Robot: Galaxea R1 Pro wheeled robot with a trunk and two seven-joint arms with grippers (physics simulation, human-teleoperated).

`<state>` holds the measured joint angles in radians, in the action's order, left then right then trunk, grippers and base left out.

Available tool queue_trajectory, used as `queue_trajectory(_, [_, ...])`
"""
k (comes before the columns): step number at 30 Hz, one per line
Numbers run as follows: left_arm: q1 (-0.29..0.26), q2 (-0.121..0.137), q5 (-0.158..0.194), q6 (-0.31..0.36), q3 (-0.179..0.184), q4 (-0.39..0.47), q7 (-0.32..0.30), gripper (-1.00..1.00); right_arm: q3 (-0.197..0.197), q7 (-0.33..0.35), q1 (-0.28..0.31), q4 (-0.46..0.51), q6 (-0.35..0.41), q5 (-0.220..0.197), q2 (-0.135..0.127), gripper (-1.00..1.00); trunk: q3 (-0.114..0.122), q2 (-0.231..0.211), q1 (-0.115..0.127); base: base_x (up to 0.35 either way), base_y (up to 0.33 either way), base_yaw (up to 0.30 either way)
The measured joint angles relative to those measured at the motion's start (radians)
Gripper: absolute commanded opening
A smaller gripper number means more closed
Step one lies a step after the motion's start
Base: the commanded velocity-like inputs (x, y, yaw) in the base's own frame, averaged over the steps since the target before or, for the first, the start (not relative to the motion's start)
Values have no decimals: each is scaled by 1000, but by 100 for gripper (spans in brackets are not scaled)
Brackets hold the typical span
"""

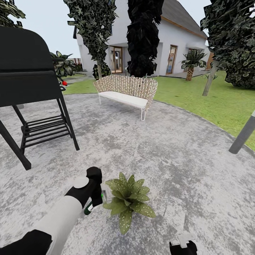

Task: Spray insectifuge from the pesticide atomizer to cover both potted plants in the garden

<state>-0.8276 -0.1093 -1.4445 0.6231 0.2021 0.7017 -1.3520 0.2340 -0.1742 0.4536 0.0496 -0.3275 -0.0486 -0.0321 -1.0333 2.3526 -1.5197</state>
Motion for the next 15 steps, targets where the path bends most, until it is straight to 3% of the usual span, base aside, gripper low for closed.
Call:
queue_trajectory(2, [8,-4,0,0,-75,0,43,-100,0,0,0,0,0,0,0,100,0,0,0,0,0,0])
queue_trajectory(3, [10,-7,0,1,-91,1,51,-100,0,0,0,0,0,0,0,100,0,0,0,0,0,0])
queue_trajectory(9, [16,-2,-7,3,-98,-11,55,-100,0,0,0,0,0,1,-3,100,0,0,0,0,0,0])
queue_trajectory(15, [61,-1,-11,1,-97,-53,55,-100,0,0,0,0,0,1,-5,100,0,0,0,0,0,0])
